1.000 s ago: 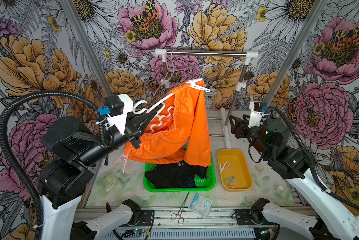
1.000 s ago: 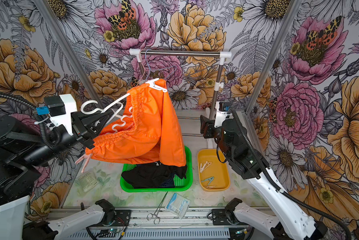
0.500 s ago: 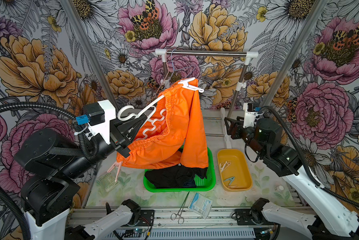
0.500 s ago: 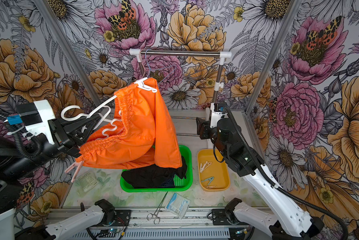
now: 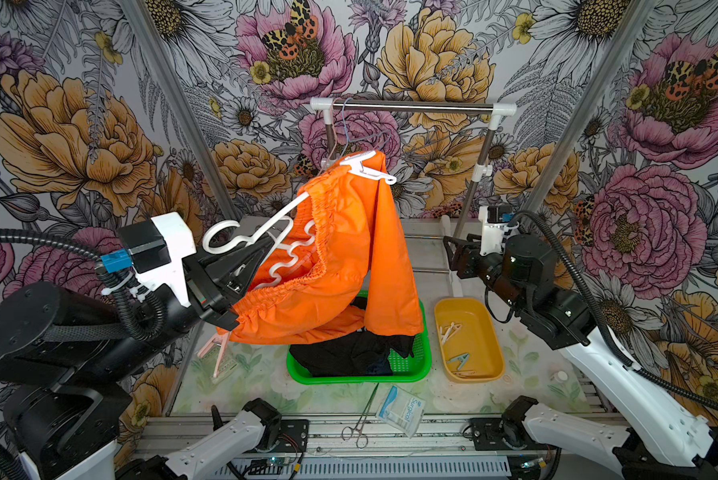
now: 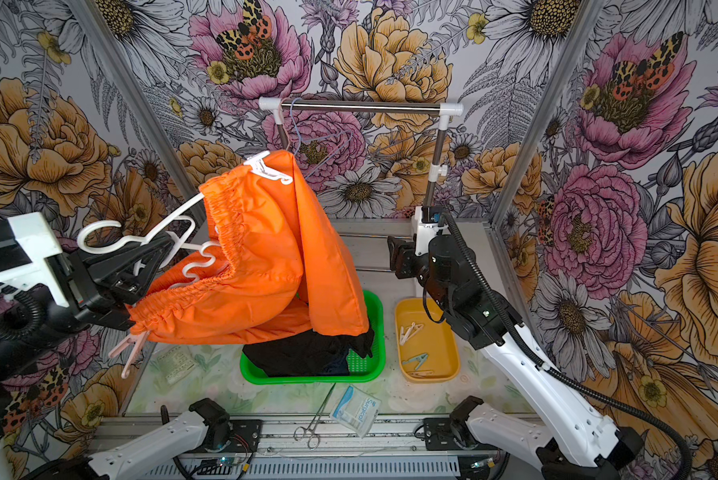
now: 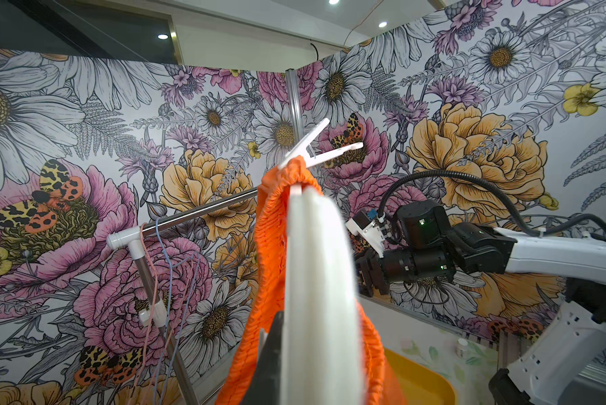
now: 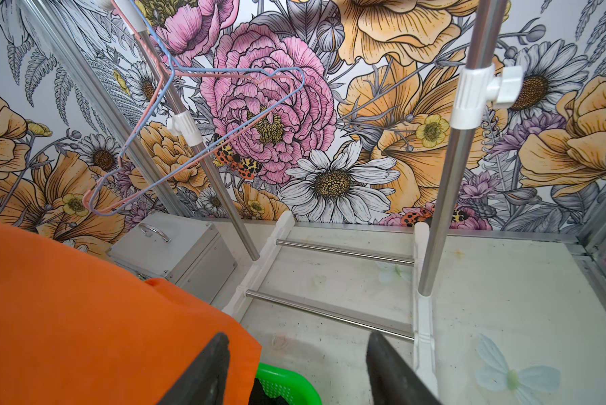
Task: Remove the clothespins securing shorts to the hanger
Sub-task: Adjust the shorts in the basket.
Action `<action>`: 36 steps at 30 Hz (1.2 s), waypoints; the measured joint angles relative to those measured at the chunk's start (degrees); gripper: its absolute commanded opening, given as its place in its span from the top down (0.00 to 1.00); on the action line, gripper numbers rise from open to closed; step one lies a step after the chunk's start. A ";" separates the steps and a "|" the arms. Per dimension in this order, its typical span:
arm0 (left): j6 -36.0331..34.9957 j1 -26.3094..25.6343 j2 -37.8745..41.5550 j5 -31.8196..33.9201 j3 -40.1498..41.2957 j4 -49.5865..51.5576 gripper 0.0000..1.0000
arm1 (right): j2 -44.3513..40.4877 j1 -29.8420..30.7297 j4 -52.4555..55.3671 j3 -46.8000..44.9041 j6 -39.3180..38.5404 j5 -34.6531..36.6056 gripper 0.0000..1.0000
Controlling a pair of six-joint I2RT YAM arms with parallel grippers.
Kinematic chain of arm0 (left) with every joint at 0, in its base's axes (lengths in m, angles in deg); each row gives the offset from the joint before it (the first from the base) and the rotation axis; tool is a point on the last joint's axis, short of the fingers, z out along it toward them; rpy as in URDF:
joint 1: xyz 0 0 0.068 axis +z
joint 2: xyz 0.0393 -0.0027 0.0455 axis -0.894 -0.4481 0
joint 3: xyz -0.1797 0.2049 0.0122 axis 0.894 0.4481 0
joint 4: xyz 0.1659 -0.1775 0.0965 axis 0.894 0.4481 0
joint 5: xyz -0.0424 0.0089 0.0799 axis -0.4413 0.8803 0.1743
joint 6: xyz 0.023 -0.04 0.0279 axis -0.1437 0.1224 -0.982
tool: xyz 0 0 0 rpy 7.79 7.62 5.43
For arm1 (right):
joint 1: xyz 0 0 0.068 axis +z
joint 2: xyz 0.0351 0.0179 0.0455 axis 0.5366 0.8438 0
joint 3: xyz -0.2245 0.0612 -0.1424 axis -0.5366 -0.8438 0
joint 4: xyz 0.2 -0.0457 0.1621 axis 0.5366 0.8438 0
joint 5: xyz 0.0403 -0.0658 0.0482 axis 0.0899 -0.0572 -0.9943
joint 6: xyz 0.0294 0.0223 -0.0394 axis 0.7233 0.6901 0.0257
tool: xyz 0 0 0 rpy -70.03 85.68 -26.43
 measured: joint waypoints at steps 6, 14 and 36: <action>-0.61 0.00 -0.26 1.07 -2.23 1.62 1.00 | 0.72 0.00 -0.04 0.00 0.20 0.00 0.37; -1.27 0.00 0.66 2.67 -3.69 1.99 1.00 | 1.53 0.00 -0.87 0.00 0.63 -0.90 0.37; -0.13 0.00 2.23 -0.94 15.13 7.30 1.00 | -0.61 -0.13 -1.51 -3.17 1.11 -1.18 0.37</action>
